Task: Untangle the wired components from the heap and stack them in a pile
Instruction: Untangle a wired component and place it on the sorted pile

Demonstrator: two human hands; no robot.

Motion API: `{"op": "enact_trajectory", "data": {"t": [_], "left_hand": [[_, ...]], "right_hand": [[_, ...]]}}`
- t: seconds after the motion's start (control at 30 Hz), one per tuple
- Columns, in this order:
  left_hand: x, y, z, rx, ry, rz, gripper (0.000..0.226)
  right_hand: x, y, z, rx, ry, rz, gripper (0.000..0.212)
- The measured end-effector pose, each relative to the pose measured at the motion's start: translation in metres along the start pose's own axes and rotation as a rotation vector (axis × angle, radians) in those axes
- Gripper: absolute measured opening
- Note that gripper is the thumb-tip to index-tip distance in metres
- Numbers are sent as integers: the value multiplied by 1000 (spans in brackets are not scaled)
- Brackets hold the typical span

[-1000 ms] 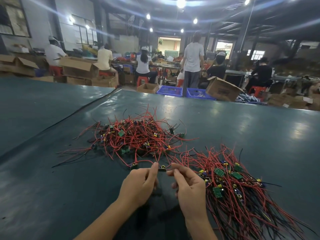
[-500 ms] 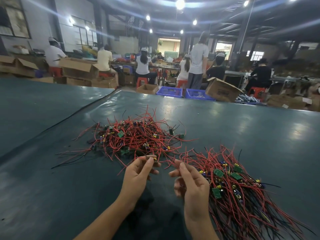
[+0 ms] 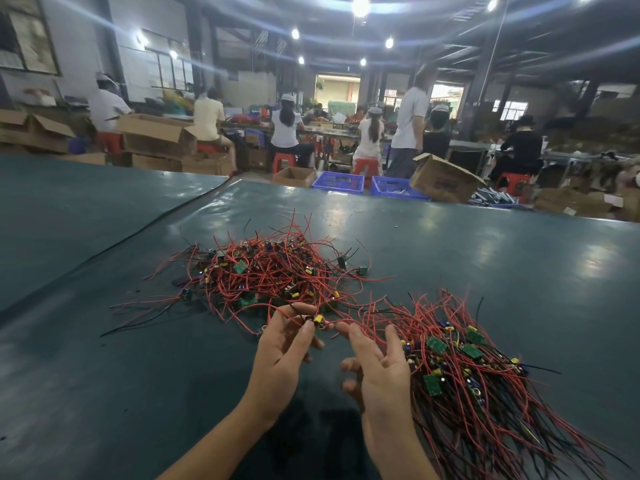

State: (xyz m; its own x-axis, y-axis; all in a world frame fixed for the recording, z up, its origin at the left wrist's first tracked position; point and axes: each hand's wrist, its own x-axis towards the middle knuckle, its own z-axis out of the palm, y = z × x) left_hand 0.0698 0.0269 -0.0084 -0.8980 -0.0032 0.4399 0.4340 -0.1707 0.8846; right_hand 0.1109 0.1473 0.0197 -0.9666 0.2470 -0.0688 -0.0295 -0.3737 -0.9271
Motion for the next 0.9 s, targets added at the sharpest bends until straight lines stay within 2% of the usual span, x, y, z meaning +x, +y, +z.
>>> {"op": "enact_trajectory", "data": {"t": [0.1, 0.23, 0.3, 0.37, 0.43, 0.47, 0.6, 0.7, 0.77, 0.9], "left_hand": [[-2, 0, 0, 43, 9, 57, 14], [-3, 2, -2, 100, 39, 120, 15], [-4, 5, -3, 166, 59, 209, 15], [-6, 8, -3, 209, 71, 312, 16], [-7, 8, -3, 203, 64, 323, 15], [-7, 7, -2, 201, 55, 295, 14], [-7, 1, 1, 169, 73, 134, 18], [-3, -1, -1, 123, 137, 52, 16], [1, -3, -3, 103, 180, -2, 19], [3, -4, -6, 105, 152, -27, 19]], "right_hand": [[0, 5, 1, -24, -33, 89, 115], [1, 13, 2, 3, -19, 214, 105], [1, 15, 2, 7, -24, 209, 88], [3, 15, 1, -5, -22, 165, 51], [2, 14, 3, -32, -55, 101, 24], [1, 14, 3, -44, -86, 66, 19], [-2, 14, 8, 11, -56, -76, 35], [-3, 10, 3, 67, 2, -171, 20], [-4, 7, 1, 7, -57, -184, 19], [-8, 10, 7, -218, -163, -135, 42]]}}
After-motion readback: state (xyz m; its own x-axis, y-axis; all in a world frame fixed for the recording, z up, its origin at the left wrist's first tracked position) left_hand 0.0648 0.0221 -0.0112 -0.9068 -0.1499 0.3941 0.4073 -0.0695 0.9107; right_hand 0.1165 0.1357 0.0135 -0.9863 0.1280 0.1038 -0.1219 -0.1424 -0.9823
